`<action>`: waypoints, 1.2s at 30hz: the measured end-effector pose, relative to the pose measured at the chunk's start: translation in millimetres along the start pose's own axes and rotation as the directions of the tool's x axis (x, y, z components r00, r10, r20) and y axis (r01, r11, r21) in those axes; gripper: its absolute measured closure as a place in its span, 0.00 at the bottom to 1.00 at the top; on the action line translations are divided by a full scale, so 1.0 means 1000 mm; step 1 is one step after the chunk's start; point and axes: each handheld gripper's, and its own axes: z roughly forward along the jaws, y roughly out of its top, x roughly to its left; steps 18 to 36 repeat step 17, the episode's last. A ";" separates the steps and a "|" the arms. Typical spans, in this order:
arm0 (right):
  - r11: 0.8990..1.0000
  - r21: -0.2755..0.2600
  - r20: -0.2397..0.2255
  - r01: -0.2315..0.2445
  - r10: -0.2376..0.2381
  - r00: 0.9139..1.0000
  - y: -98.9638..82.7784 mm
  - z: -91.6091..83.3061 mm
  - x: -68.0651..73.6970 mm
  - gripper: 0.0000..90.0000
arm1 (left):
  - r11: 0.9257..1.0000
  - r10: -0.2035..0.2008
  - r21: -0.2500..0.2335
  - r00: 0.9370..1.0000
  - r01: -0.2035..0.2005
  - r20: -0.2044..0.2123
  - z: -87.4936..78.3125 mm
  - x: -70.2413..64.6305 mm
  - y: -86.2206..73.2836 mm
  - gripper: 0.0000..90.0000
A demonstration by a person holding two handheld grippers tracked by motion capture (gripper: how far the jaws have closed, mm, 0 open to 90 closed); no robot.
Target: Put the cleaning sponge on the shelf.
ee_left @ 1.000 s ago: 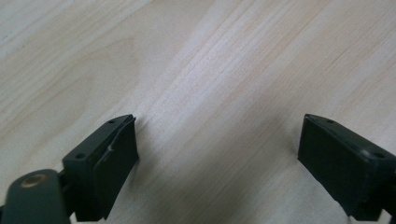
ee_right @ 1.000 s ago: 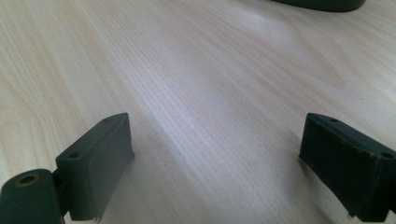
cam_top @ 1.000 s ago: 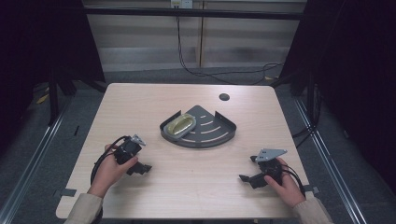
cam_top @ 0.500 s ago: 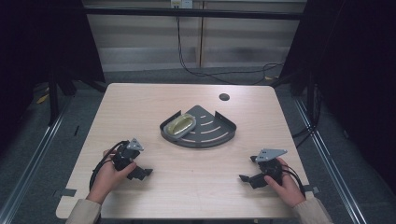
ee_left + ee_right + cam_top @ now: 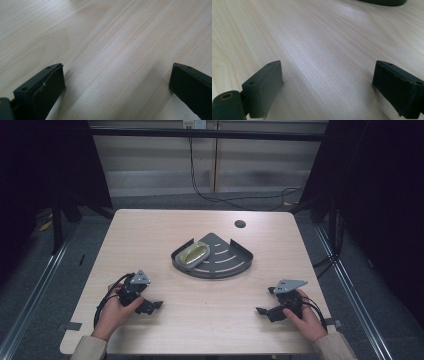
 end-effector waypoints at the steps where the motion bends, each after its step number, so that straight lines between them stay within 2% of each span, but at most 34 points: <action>1: 1.000 0.000 0.000 -0.001 0.001 1.000 0.000 0.000 0.000 0.10 | 1.000 -0.011 -0.008 1.000 0.011 0.001 0.000 -0.001 -0.001 0.00; 10: 1.000 0.000 0.000 0.000 0.000 1.000 0.000 0.000 0.000 0.10 | 1.000 -0.004 -0.030 1.000 0.004 -0.004 0.000 -0.001 -0.003 0.00; 17: 1.000 -0.001 0.002 -0.002 0.002 1.000 0.000 0.000 0.000 0.10 | 0.998 -0.015 -0.055 1.000 0.015 -0.006 0.001 -0.001 -0.006 0.00; 36: 1.000 -0.001 0.002 -0.002 0.002 1.000 0.000 0.000 0.000 0.10 | 0.998 -0.015 -0.055 1.000 0.015 -0.006 0.001 -0.001 -0.006 0.00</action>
